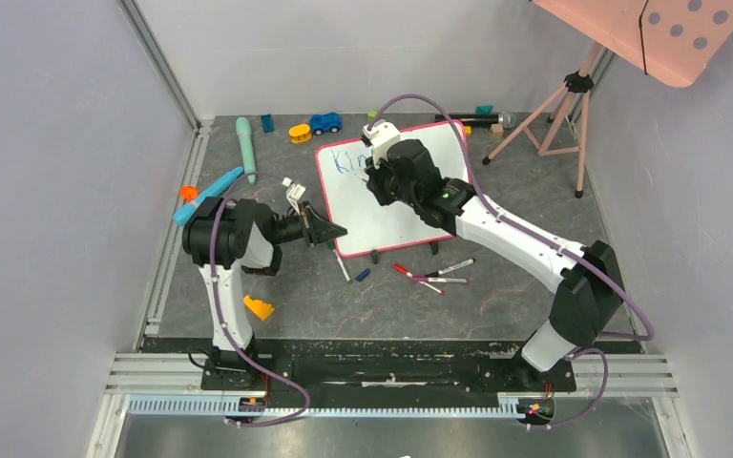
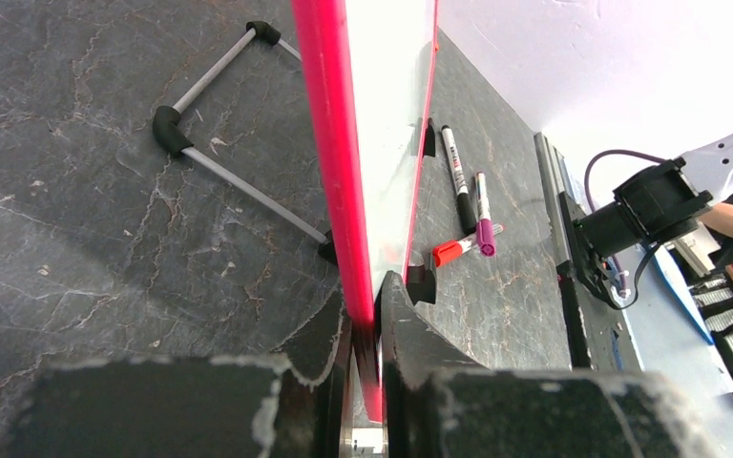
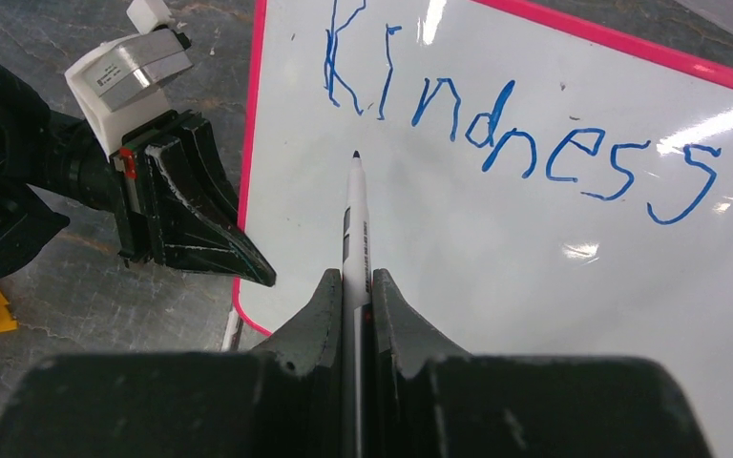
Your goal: Write a sentence on the whiteboard
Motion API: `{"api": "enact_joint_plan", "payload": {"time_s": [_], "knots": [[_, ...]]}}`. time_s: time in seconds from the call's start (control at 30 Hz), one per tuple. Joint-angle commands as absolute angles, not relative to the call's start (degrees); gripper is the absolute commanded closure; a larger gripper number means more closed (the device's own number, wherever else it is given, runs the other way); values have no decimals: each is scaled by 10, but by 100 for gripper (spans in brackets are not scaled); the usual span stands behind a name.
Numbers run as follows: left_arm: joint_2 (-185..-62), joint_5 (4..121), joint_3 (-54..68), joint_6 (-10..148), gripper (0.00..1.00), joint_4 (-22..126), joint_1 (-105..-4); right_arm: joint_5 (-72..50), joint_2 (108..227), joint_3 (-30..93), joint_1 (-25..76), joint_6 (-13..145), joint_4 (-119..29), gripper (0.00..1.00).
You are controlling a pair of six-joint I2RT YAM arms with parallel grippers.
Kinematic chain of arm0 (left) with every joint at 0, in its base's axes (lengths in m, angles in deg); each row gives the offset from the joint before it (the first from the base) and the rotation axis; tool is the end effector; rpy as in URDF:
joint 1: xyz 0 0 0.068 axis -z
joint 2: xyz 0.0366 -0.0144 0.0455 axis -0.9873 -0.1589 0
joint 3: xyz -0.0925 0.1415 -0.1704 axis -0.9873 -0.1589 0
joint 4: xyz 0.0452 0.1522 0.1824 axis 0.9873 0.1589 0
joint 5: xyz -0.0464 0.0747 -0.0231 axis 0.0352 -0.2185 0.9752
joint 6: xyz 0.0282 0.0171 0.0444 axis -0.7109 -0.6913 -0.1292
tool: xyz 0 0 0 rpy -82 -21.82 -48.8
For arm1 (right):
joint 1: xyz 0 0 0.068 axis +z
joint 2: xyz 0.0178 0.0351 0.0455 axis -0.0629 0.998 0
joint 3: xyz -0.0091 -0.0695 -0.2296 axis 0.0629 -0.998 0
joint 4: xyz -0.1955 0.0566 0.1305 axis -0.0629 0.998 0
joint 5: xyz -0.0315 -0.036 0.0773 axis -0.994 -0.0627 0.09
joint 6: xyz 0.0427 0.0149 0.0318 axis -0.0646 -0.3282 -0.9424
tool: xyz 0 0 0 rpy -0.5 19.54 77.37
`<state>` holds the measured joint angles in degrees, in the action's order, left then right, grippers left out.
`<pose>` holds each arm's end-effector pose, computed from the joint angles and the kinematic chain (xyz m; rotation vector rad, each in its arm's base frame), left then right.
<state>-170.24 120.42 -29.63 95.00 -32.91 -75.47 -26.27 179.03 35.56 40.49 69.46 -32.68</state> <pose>0.3005 -0.0630 0.0878 0.5244 1.6982 -1.4472 0.2628 0.2478 0.3038 -0.6300 1.9427 0.3946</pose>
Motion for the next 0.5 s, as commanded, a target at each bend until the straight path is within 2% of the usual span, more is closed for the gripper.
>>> {"api": "enact_joint_plan", "payload": {"time_s": [0.0,0.47], "knots": [[-1737,1097,-283,897,98,-351,-762,-263,1799,387,407,706,-320,100],[-1725,1140,-289,865,97,-351,-762,-259,1831,415,407,697,-309,100]]}}
